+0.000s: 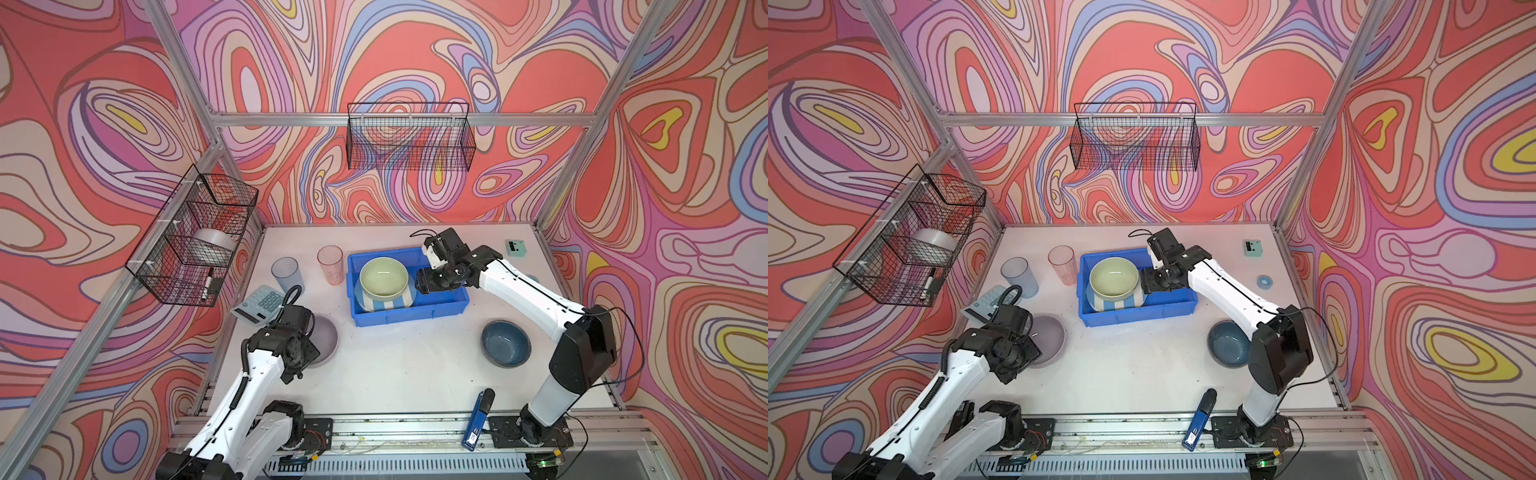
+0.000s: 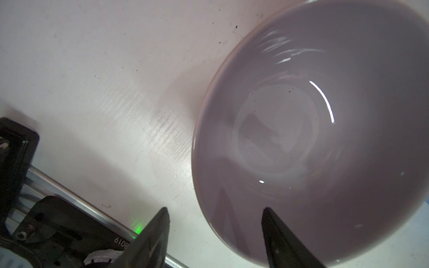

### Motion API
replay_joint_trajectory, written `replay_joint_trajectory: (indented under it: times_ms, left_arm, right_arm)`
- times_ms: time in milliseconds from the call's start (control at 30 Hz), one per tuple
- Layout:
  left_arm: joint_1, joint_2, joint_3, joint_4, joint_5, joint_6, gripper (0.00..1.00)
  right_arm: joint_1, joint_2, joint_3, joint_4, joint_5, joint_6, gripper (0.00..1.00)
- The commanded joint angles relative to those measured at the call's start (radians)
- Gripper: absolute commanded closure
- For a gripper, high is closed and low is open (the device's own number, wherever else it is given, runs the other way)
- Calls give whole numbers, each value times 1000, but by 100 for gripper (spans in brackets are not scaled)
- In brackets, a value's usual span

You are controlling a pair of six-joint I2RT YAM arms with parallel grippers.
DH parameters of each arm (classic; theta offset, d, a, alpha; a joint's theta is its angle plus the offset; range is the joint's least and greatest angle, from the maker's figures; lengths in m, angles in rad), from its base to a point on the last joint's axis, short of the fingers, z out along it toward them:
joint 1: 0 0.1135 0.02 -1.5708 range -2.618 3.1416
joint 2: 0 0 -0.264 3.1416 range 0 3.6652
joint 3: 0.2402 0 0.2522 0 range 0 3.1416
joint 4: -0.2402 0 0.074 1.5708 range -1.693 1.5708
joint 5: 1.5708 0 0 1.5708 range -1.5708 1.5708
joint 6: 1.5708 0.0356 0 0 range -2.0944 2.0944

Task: Place the mixed dishes into the plastic bin
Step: 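Open the right gripper and raise it from the bin while left lowers to lavender bowl, then close the left gripper on the lavender bowl's rim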

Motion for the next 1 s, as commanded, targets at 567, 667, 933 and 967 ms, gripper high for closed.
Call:
replay_joint_trajectory:
  times_ms: [567,667,933,967]
  left_arm:
    - [5,135,-39,161,14,15,92]
    - [5,130,-29,151,9,24,96]
    - [5,91,16,90,-19,41,100]
    - [5,85,30,75,-23,44,100]
  right_arm:
    - [6,-141,-120,-27,49,20,31]
    - [6,-151,-121,-32,51,22,31]
    - [6,-169,-129,-46,57,30,31]
    - [6,-173,-131,-49,58,32,31]
